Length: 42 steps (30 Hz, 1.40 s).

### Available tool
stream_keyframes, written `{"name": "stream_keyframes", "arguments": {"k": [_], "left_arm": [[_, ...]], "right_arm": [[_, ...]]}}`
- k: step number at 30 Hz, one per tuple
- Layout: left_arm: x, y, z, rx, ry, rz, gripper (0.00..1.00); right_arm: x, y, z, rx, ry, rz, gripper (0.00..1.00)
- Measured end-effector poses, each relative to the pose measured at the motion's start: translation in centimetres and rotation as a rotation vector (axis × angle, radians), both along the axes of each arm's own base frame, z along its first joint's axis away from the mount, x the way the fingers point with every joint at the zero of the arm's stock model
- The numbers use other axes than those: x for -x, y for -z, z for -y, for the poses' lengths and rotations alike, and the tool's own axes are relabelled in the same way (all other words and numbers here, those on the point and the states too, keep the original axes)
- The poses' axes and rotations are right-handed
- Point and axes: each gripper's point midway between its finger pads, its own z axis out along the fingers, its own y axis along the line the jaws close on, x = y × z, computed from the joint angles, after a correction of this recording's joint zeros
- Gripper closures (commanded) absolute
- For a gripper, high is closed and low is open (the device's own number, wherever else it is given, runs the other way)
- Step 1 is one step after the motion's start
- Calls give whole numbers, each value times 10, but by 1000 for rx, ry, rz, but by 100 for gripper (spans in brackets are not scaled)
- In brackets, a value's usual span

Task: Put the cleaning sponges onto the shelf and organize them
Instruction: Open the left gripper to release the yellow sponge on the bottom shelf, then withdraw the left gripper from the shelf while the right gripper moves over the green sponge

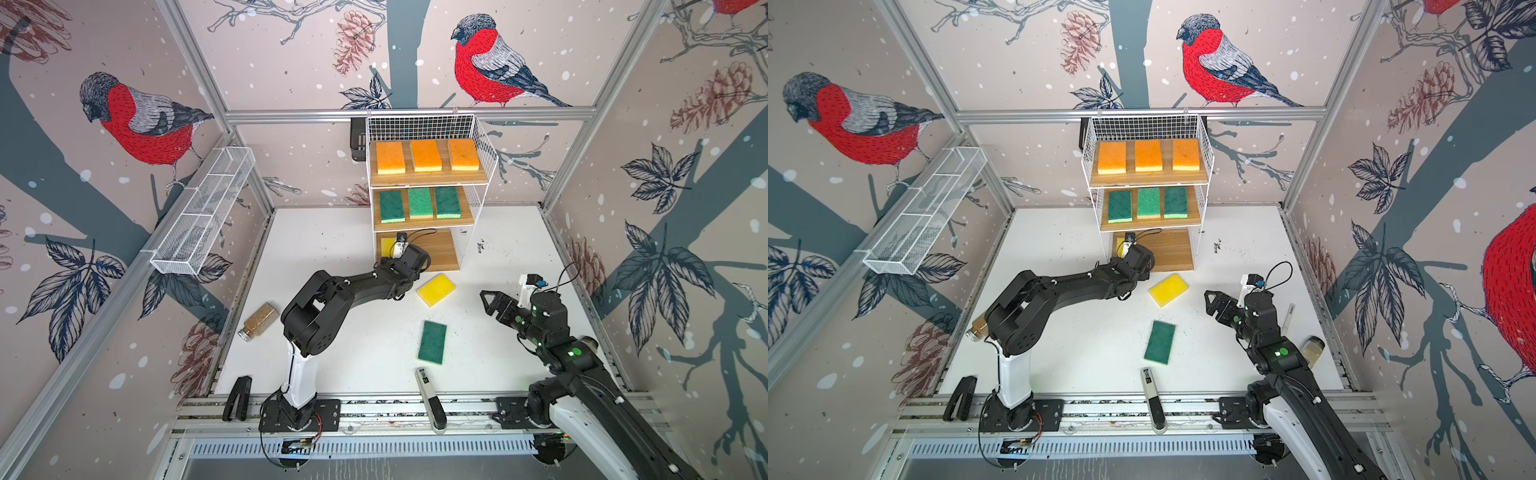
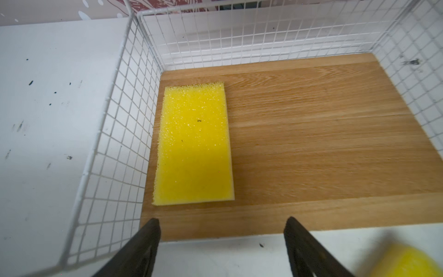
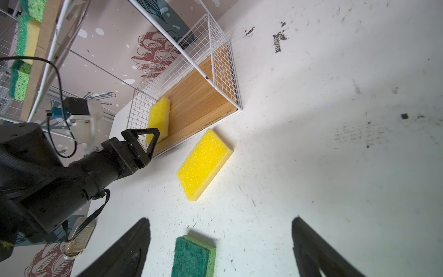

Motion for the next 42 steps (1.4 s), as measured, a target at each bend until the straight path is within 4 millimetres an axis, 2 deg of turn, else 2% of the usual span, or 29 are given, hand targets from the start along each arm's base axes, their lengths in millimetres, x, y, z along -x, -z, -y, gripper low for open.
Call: {"name": "stream_keyframes", "arguments": {"k": [8,14,17,22,30,38,42], "left_arm": [[52,-17,-3,1,54,-2,18],[84,-28,-15,20,59,-23,19],[96,-27,-30,22,28,-48,19],[119,-27,-58,26,-6,-80,19],[139,-38,-78,70,-6,-85,18],[153,-46,-110,187,-19,-72,16],[159,-55,-118,236,3,-42,16]], "right_arm": [[6,8,-12,17,-22,-32,11],[22,13,-40,38,-70,-74,12],[35,17,-55,51,-83,-106,12],[62,35,-80,97,-94,-180,13],[81,63,-110,182,-53,-303,12],[97,73,-148,272,-63,-356,12],[103,86,-157,323,-47,-397,12]]}}
